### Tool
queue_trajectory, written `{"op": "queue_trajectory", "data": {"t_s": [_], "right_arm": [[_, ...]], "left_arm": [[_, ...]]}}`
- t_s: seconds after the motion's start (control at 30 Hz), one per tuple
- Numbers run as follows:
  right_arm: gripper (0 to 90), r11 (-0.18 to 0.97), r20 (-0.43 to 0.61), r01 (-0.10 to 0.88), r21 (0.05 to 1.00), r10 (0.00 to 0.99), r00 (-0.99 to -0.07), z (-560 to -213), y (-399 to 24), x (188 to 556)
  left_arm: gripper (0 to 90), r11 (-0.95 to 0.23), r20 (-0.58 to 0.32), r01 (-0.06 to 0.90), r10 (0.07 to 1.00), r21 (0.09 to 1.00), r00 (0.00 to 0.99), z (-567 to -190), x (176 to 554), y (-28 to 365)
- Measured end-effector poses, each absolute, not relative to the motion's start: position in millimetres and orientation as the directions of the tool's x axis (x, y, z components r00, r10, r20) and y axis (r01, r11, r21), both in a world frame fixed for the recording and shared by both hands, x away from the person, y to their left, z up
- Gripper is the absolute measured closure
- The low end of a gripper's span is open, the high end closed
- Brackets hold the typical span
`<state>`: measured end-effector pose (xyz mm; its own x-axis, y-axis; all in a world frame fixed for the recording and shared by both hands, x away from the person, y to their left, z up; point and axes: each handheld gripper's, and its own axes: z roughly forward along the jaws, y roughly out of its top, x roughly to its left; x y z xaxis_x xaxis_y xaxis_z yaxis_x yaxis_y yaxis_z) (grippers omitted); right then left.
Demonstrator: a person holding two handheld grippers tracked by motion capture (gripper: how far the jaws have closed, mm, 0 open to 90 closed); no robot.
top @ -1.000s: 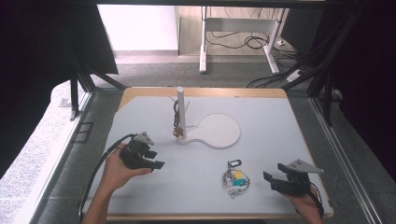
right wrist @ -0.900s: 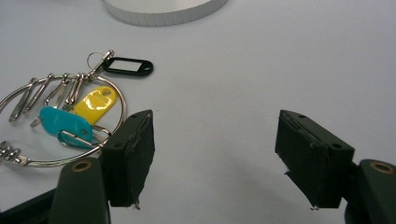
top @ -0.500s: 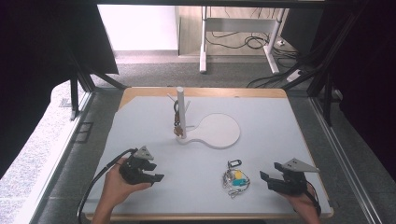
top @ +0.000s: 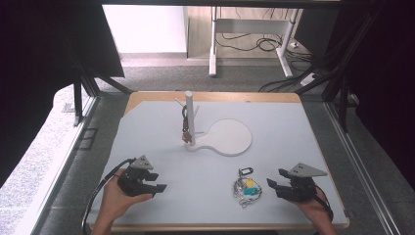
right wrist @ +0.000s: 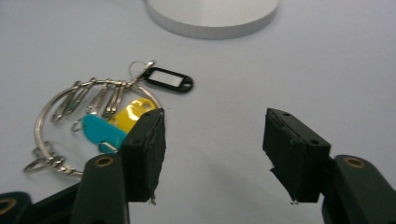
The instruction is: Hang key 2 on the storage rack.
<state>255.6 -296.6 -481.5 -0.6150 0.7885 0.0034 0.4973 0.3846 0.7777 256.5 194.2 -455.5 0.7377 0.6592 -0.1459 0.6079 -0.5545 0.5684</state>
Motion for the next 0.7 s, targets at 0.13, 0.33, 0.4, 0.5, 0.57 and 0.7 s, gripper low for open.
{"op": "queue_trajectory", "data": {"t_s": [0.13, 0.33, 0.4, 0.5, 0.57, 0.7], "right_arm": [[47.5, 0.493, -0.020, 0.494, 0.716, 0.722, -0.692, -467, -287, 259], [53.5, 0.630, -0.001, 0.479, 0.612, 0.606, -0.795, -436, -265, 266], [55.0, 0.669, 0.015, 0.469, 0.577, 0.566, -0.825, -429, -255, 267], [56.3, 0.708, 0.039, 0.470, 0.527, 0.532, -0.846, -425, -245, 269], [58.1, 0.744, 0.061, 0.476, 0.470, 0.510, -0.858, -422, -233, 271], [60.6, 0.787, 0.098, 0.461, 0.409, 0.464, -0.880, -423, -216, 275]], "left_arm": [[46.7, -0.549, -0.155, 0.601, 0.650, 0.581, 0.744, -454, 252, 194], [46.6, -0.545, -0.160, 0.596, 0.645, 0.590, 0.747, -454, 249, 195], [46.6, -0.551, -0.158, 0.594, 0.642, 0.586, 0.751, -453, 249, 195], [46.6, -0.540, -0.168, 0.598, 0.643, 0.592, 0.748, -453, 248, 195], [46.6, -0.535, -0.177, 0.601, 0.642, 0.594, 0.746, -454, 248, 197], [46.5, -0.526, -0.188, 0.612, 0.648, 0.591, 0.738, -457, 246, 200]]}}
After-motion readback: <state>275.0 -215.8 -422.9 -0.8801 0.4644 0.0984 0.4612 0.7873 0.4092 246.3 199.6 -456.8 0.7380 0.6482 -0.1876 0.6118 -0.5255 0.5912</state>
